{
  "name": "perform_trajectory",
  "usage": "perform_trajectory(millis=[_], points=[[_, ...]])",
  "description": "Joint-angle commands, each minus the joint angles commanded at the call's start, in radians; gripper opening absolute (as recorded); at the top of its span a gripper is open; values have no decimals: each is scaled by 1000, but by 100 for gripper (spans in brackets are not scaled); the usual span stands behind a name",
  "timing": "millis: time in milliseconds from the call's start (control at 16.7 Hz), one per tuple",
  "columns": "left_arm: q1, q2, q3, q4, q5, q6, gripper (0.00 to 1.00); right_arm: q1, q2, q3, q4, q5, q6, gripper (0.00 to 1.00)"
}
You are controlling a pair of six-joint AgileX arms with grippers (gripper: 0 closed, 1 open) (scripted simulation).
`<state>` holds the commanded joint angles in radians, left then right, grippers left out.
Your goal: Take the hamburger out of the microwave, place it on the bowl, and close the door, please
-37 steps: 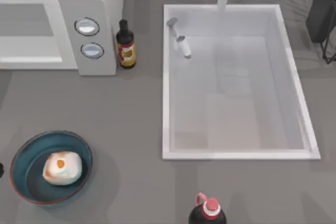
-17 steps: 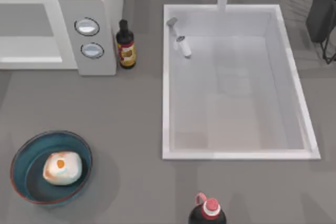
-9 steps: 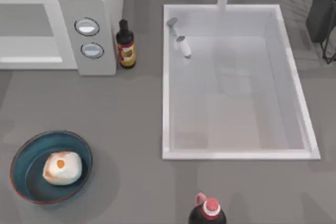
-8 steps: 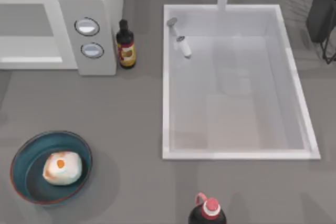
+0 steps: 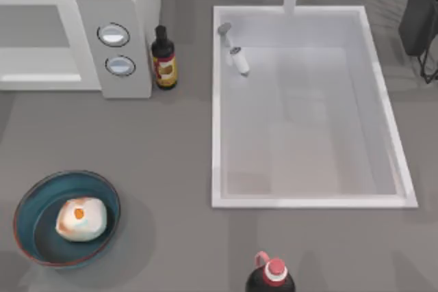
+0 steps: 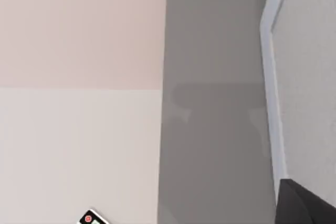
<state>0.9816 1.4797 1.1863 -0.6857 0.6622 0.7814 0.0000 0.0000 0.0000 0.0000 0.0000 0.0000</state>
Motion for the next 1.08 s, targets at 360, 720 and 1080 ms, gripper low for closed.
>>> perform_trajectory(millis=[360,720,1080], points=[[69,276,206,-79,11,141,0,0,0,0,0,0,0,100],[66,283,208,-77,9,144,0,0,0,0,0,0,0,100],[69,339,85,101,11,147,0,0,0,0,0,0,0,100]])
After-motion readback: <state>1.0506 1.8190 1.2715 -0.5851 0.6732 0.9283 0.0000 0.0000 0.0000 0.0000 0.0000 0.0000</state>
